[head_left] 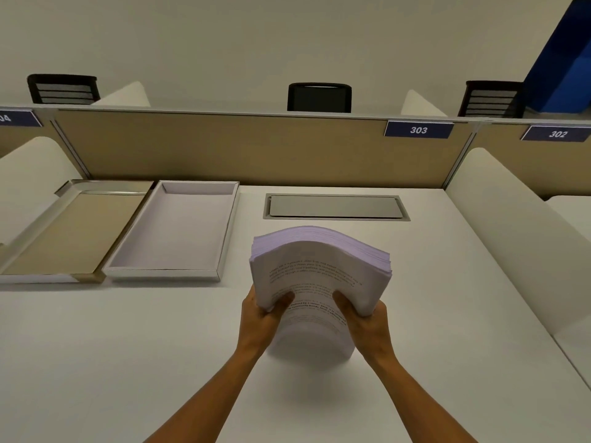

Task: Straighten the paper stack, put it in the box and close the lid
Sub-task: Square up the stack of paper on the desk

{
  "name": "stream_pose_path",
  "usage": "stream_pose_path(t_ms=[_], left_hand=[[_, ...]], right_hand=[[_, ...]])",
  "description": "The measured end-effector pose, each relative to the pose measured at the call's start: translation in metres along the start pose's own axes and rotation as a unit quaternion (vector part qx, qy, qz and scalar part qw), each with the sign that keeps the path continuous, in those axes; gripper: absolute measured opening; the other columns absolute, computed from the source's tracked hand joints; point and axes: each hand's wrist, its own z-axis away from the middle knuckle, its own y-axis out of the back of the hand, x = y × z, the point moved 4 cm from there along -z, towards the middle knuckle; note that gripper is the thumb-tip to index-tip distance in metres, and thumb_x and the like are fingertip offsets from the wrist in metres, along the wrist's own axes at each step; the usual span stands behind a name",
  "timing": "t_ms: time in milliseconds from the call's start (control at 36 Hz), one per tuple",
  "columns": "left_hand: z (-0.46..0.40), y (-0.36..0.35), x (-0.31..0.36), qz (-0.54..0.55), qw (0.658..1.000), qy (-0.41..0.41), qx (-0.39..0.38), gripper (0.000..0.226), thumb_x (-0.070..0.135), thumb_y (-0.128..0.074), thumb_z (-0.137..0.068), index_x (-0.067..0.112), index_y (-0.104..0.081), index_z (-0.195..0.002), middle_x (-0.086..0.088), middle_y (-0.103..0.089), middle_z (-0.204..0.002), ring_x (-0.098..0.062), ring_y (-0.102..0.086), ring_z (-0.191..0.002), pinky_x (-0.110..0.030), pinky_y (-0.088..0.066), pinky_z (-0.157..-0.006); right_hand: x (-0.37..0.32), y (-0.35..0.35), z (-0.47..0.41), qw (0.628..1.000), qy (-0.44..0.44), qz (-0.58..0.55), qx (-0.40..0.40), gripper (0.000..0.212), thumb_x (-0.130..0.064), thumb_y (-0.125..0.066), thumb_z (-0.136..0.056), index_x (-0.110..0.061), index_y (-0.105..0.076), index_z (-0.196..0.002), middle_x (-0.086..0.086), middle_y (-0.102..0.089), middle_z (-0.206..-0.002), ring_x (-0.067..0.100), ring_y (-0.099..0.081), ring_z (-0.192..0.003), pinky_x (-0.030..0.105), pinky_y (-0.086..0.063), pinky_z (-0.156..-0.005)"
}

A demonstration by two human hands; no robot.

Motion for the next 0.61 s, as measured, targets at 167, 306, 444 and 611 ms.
stream_pose_path(t_ms=[167, 306, 444, 611], left_hand=[[0.0, 0.003, 0.002, 0.005, 1.0, 0.006, -0.013, 0.035, 0.021, -0.076, -0.083, 0.038, -0.062, -0.111, 0.014, -0.07, -0.103, -0.009, -0.071, -0.093, -0.016, -0.061, -0.066], [-0.001, 0.001, 0.006, 0.005, 1.0, -0.007, -0.003, 0.035, 0.013, -0.075, -0.085, 0.036, -0.063, -0.107, 0.009, -0.071, -0.102, -0.016, -0.071, -0.09, -0.02, -0.063, -0.067], [-0.007, 0.001, 0.02, 0.007, 0.999, -0.034, -0.004, 0.033, 0.024, -0.072, -0.079, 0.036, -0.062, -0.108, 0.013, -0.07, -0.101, -0.001, -0.07, -0.093, -0.016, -0.061, -0.065], [-0.002, 0.001, 0.002, 0.002, 1.0, -0.012, -0.008, 0.032, 0.013, -0.075, -0.086, 0.029, -0.064, -0.111, 0.007, -0.071, -0.103, -0.009, -0.071, -0.095, -0.032, -0.065, -0.074]], right_hand=[[0.001, 0.0, 0.001, 1.0, -0.003, 0.006, -0.007, 0.025, -0.043, -0.076, -0.078, -0.055, -0.071, -0.1, -0.018, -0.076, -0.098, 0.012, -0.074, -0.093, 0.026, -0.063, -0.065], [-0.005, 0.0, -0.002, 1.0, 0.009, 0.007, 0.004, 0.022, -0.052, -0.076, -0.075, -0.048, -0.073, -0.096, -0.014, -0.077, -0.094, 0.017, -0.074, -0.089, 0.024, -0.062, -0.062], [-0.017, -0.001, -0.009, 1.0, 0.027, 0.006, -0.004, 0.024, -0.041, -0.074, -0.08, -0.057, -0.072, -0.097, -0.019, -0.076, -0.096, 0.01, -0.074, -0.09, 0.021, -0.061, -0.062], [-0.001, 0.0, -0.006, 1.0, 0.008, 0.007, -0.013, 0.023, -0.056, -0.074, -0.074, -0.056, -0.072, -0.097, -0.014, -0.077, -0.098, 0.016, -0.075, -0.091, 0.028, -0.064, -0.065]])
